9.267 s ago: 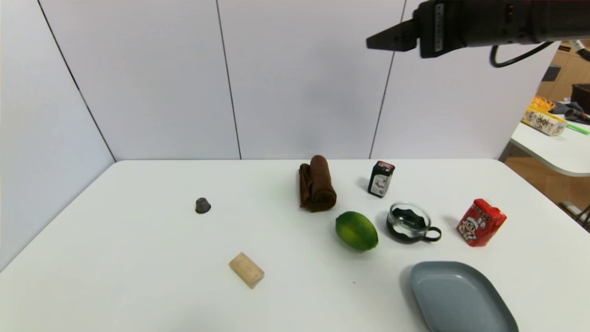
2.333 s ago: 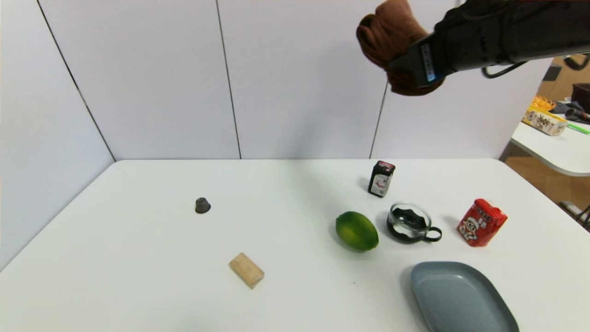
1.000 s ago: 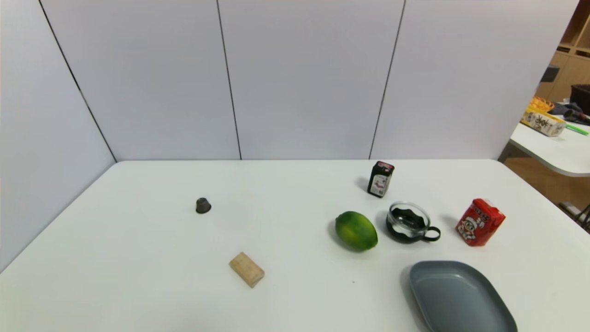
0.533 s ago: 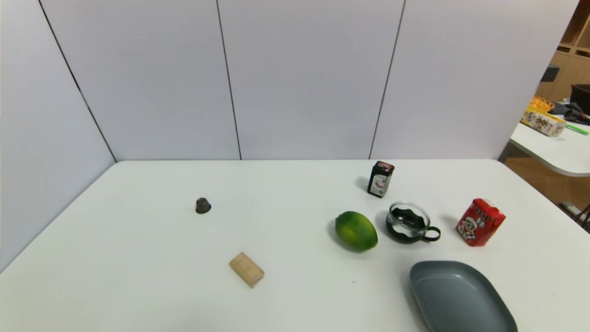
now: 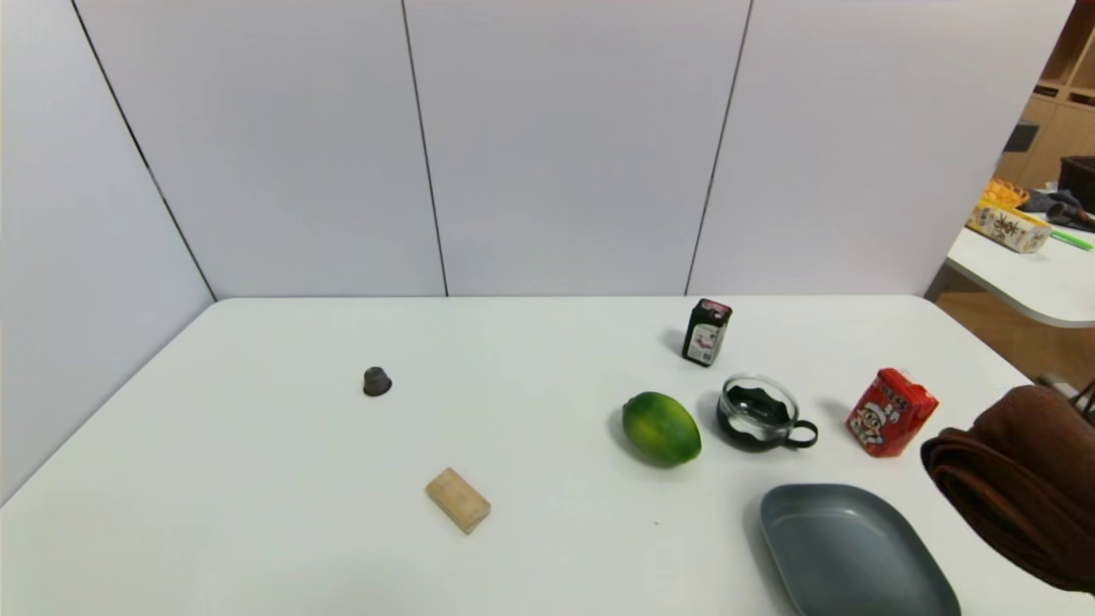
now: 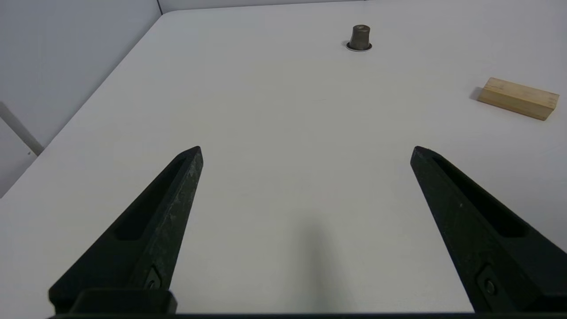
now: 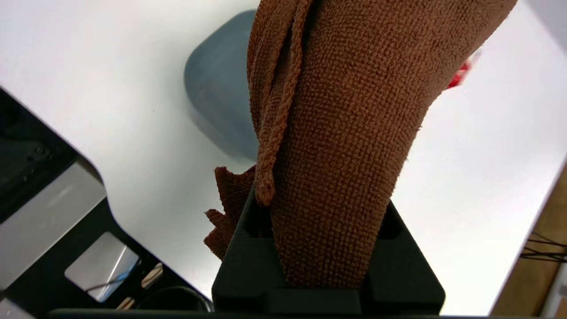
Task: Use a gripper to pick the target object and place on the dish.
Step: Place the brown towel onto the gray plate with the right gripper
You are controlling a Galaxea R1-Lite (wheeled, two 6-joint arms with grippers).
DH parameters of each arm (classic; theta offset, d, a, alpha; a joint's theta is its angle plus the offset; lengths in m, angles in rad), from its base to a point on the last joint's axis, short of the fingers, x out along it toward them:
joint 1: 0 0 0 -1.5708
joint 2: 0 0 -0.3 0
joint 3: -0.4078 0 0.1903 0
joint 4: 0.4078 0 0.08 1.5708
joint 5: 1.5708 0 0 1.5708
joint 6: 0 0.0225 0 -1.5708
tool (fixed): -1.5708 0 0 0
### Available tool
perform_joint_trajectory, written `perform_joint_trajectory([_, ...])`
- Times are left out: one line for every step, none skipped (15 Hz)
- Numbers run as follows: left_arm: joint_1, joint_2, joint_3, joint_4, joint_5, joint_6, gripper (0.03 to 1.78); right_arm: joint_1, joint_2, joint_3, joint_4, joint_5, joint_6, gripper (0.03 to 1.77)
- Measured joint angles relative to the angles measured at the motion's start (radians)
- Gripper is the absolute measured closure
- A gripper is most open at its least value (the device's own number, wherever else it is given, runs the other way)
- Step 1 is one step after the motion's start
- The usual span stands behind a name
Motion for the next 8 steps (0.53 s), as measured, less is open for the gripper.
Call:
perform_joint_trajectory([0.0, 0.0, 0.0, 0.0, 0.0, 0.0, 0.12, 0.001, 0.02, 0.021, -0.001, 0.006, -0.014, 1.42])
perform_joint_trajectory([0.0, 0.0, 0.0, 0.0, 0.0, 0.0, 0.12, 0.001, 0.037, 0.037, -0.001, 0.008, -0.024, 1.42])
perform_joint_trajectory([0.0, 0.0, 0.0, 0.0, 0.0, 0.0, 0.12, 0.005, 0.058, 0.054, -0.001, 0.008, -0.033, 1.42])
perform_joint_trajectory([0.0, 0.0, 0.0, 0.0, 0.0, 0.0, 0.12, 0.009, 0.077, 0.067, -0.001, 0.008, -0.039, 1.42])
perform_joint_trajectory([0.0, 0.0, 0.0, 0.0, 0.0, 0.0, 0.12, 0.01, 0.097, 0.076, -0.003, 0.008, -0.046, 1.42])
perform_joint_trajectory([0.0, 0.0, 0.0, 0.0, 0.0, 0.0, 0.12, 0.011, 0.118, 0.08, -0.005, 0.008, -0.051, 1.42])
perform_joint_trajectory([0.0, 0.0, 0.0, 0.0, 0.0, 0.0, 0.12, 0.012, 0.14, 0.081, -0.011, 0.008, -0.057, 1.42])
perform_joint_trajectory([0.0, 0.0, 0.0, 0.0, 0.0, 0.0, 0.12, 0.015, 0.166, 0.081, -0.03, 0.008, -0.062, 1.42])
